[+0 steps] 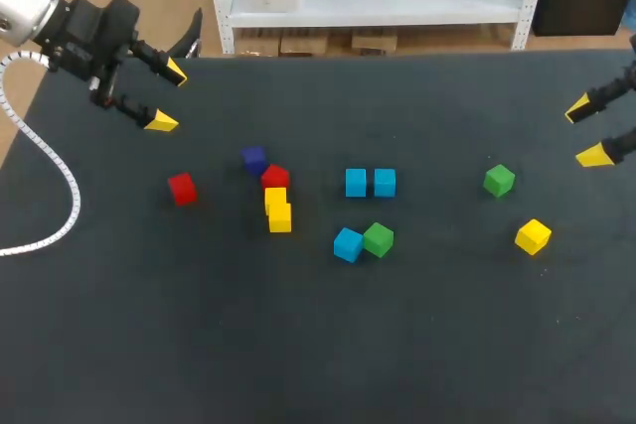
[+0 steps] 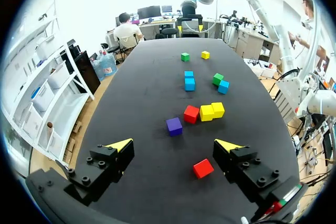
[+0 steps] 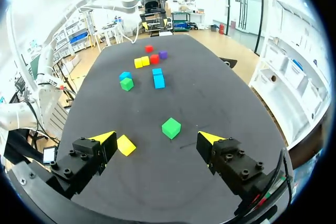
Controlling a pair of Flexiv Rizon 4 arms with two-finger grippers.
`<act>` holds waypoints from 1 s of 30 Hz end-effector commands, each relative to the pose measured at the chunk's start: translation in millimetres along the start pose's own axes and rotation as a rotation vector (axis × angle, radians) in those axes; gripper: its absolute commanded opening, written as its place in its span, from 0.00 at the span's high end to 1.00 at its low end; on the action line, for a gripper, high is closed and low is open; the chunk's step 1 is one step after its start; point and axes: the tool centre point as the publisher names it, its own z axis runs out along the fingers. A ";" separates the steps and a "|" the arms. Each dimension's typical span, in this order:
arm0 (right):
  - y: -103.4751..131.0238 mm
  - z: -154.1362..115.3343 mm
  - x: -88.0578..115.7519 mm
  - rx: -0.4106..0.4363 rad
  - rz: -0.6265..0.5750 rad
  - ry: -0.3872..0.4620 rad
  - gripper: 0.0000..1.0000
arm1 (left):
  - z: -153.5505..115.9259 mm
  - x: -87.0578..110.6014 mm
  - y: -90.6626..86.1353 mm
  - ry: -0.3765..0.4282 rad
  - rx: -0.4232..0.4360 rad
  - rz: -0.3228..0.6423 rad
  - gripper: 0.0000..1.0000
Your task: Place the blue cubes, place green cubes on the blue cubes, place the yellow cubes on the green cubes, then place the red cubes on the yellow cubes, and place purple cube on the red cubes.
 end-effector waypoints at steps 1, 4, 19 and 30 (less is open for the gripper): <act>0.3 0.3 0.0 0.001 -0.001 -0.001 0.00 | 0.3 1.1 -0.9 -0.002 -0.003 0.003 0.00; 0.3 0.3 0.0 0.001 -0.001 -0.001 0.00 | 0.3 1.1 -0.9 -0.002 -0.003 0.003 0.00; 0.3 0.3 0.0 0.001 -0.001 -0.001 0.00 | -33.9 58.9 -39.7 0.119 -0.025 0.201 0.00; 0.3 0.3 0.0 0.001 -0.001 -0.001 0.00 | -13.8 60.3 -74.0 0.265 0.063 0.358 0.00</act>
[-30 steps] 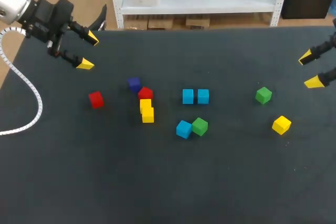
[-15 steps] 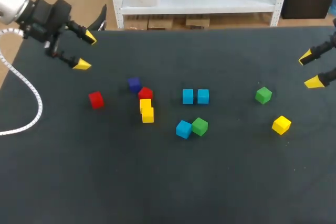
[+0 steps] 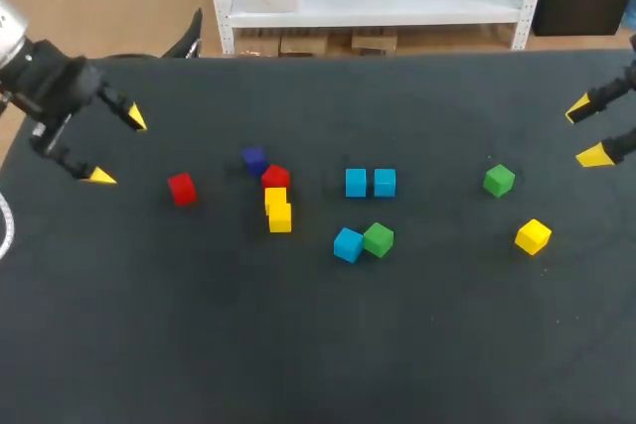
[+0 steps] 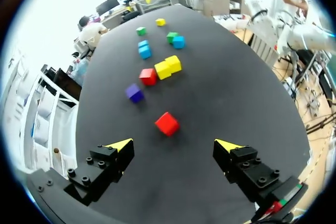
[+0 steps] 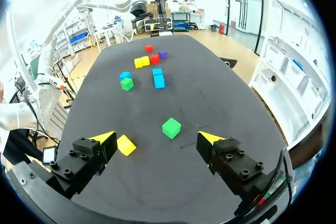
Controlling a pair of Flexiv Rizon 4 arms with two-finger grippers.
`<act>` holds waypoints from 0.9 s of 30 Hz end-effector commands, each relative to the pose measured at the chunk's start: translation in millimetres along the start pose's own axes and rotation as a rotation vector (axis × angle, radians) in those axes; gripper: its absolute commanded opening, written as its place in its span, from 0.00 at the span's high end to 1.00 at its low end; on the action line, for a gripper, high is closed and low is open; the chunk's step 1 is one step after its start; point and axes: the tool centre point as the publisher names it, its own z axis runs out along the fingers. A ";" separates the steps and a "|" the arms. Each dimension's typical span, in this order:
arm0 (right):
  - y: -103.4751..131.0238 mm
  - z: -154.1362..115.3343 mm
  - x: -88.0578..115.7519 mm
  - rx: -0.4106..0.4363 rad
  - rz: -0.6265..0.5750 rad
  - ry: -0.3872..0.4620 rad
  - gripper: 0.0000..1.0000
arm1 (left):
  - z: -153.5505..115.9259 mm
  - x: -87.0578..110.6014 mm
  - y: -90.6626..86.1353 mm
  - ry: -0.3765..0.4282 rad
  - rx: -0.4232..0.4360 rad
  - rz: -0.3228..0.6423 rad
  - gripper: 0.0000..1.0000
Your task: Place the blue cubes, place green cubes on the blue cubes, place the yellow cubes on the green cubes, then place the red cubes on the yellow cubes, and place purple cube on the red cubes.
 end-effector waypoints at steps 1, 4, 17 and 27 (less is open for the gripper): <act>0.0 0.5 0.3 0.000 -0.001 -0.002 0.00 | 7.7 -18.8 -4.7 0.037 -0.007 0.004 0.00; 0.0 0.5 0.3 0.000 -0.001 -0.002 0.00 | 16.5 -33.6 -5.0 0.041 0.004 0.008 0.00; 0.0 0.5 0.3 0.000 -0.001 -0.002 0.00 | 99.2 -123.5 15.0 0.108 0.062 0.001 0.00; 0.0 0.5 0.3 0.000 -0.001 -0.002 0.00 | 148.7 -174.6 12.7 0.171 0.112 0.024 0.00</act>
